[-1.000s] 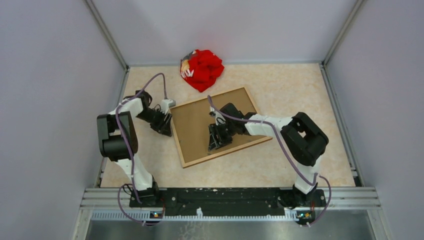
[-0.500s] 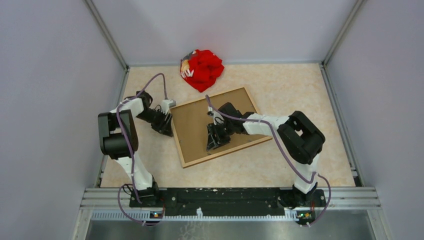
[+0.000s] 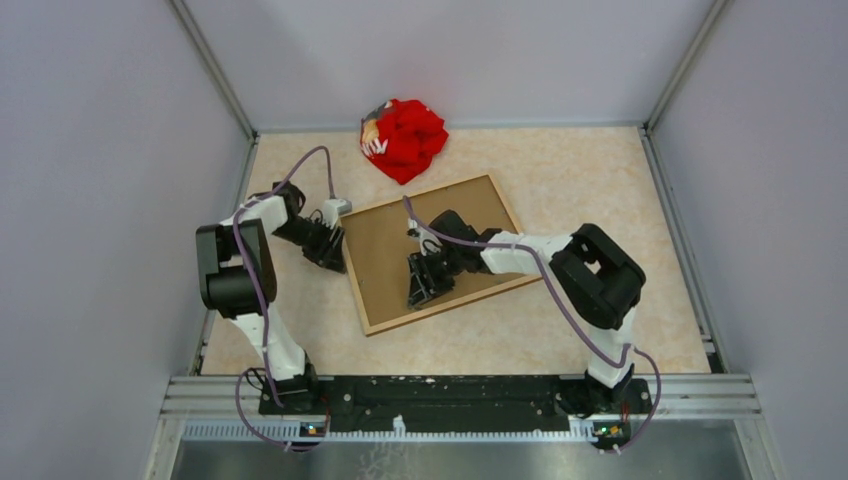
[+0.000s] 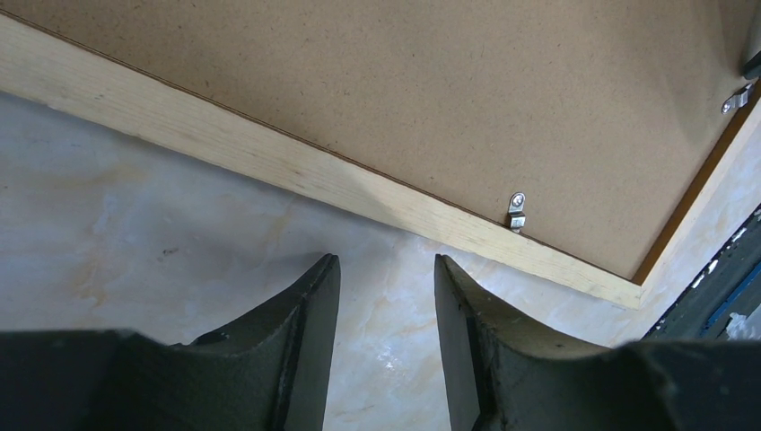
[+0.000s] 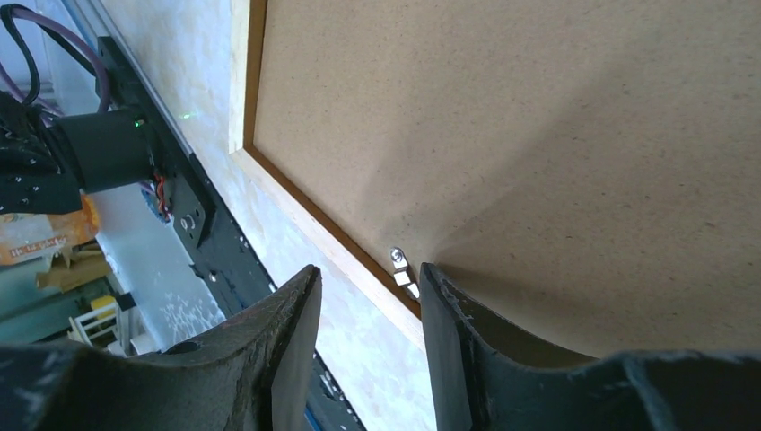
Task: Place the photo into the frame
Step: Turn over the photo frame at the center of the board.
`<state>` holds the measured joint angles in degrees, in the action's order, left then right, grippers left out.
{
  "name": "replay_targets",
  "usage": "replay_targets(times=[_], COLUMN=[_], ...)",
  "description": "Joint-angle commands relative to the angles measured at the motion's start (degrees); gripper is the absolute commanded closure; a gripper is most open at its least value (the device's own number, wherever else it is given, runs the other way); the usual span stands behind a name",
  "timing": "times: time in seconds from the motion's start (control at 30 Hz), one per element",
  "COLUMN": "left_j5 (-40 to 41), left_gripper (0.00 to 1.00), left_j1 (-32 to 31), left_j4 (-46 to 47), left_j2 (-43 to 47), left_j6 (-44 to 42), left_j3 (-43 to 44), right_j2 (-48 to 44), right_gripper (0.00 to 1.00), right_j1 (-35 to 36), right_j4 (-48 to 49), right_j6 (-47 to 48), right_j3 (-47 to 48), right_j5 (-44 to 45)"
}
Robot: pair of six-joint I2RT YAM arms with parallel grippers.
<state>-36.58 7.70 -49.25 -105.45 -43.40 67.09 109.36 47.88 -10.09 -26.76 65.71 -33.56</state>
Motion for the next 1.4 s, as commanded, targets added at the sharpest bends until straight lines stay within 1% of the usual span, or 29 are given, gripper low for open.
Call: replay_targets(times=[0.0, 0.4, 0.77, 1.03, 1.2, 1.37], left_j5=[-1.7, -1.9, -2.2, -2.5, -2.8, -3.3], left_gripper=[0.50, 0.51, 0.51, 0.51, 0.51, 0.51], left_j1=[-0.2, -0.2, -0.2, -0.3, -0.7, -1.3], left_j4=[0.4, 0.3, 0.2, 0.3, 1.0, 1.9], left_j2=[-0.3, -0.5, -0.7, -0.7, -1.0, -2.1], left_j6=[-0.3, -0.3, -0.3, -0.3, 0.1, 0.8], left_j3=[1.6, 2.2, 2.6, 2.5, 2.0, 2.3], right_j2=[1.4, 0.5, -0.1, -1.2, -1.1, -0.7], right_gripper=[0.55, 0.56, 0.57, 0.57, 0.57, 0.60], right_j1=[1.2, 2.1, 3.9, 4.5, 4.5, 5.5], right_j4=[-0.5, -1.1, -0.5, 0.9, 3.9, 6.3], right_j6=[0.8, 0.7, -1.2, -2.9, -5.1, -6.6], right_j3=[1.0, -0.1, -1.5, -3.2, -3.9, -2.8], right_j5=[0.4, -0.2, -1.2, -1.3, -2.4, -3.7])
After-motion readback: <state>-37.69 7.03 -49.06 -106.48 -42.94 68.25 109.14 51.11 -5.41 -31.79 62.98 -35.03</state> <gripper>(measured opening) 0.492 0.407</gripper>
